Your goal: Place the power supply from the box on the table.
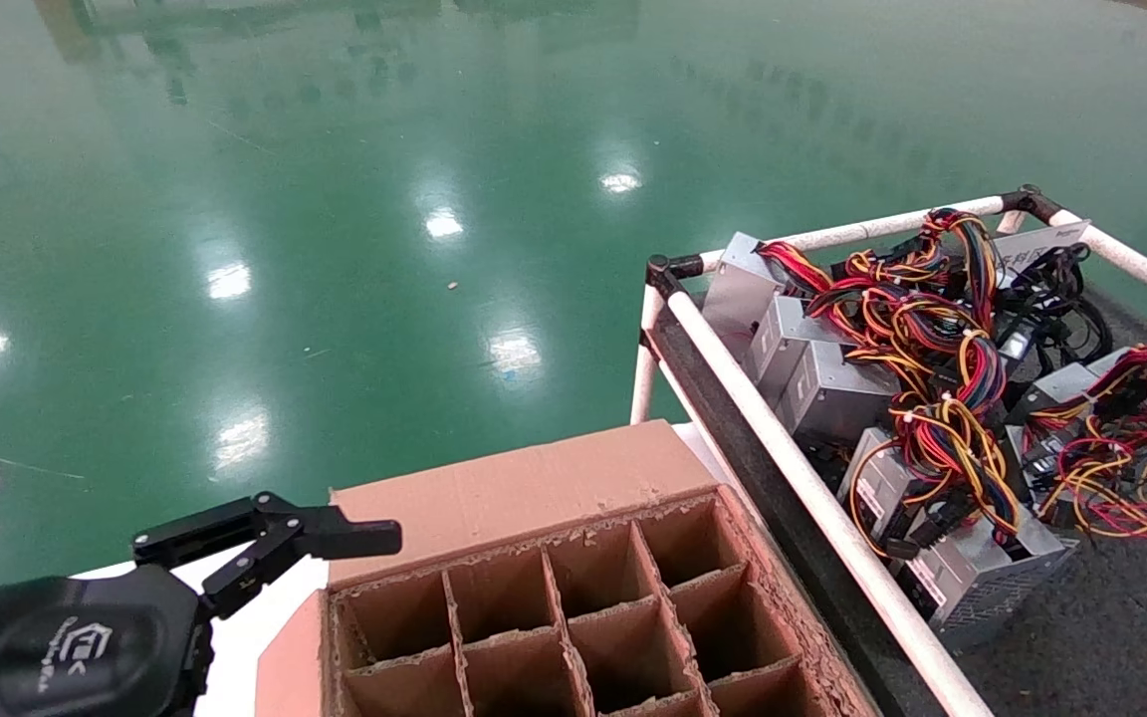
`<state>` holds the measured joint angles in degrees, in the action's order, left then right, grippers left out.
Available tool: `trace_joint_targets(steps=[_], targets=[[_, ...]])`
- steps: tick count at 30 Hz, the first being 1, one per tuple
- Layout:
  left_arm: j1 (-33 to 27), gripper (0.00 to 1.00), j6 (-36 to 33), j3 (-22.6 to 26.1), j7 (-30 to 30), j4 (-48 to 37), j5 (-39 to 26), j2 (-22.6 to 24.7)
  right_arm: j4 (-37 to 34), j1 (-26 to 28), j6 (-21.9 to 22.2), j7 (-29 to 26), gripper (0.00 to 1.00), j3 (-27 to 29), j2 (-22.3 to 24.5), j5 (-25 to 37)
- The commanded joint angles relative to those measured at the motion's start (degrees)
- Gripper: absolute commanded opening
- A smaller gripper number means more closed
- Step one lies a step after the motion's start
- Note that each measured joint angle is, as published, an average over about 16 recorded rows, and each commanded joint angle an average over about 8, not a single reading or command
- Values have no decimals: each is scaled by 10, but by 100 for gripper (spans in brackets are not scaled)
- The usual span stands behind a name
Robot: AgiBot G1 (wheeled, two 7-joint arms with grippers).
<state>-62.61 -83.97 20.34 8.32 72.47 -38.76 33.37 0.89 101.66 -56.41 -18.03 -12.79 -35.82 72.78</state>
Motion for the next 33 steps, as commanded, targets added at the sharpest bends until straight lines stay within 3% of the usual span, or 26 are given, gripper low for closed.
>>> trace_joint_targets(steps=[1, 9, 33], targets=[[0, 100, 0, 0, 0, 0, 0, 0, 2, 2, -1, 0, 100, -1, 0, 2], [0, 100, 0, 0, 0, 0, 0, 0, 41, -21, -17, 4, 100, -3, 1, -15], [0, 100, 0, 0, 0, 0, 0, 0, 330, -181, -133, 33, 100, -15, 4, -139]])
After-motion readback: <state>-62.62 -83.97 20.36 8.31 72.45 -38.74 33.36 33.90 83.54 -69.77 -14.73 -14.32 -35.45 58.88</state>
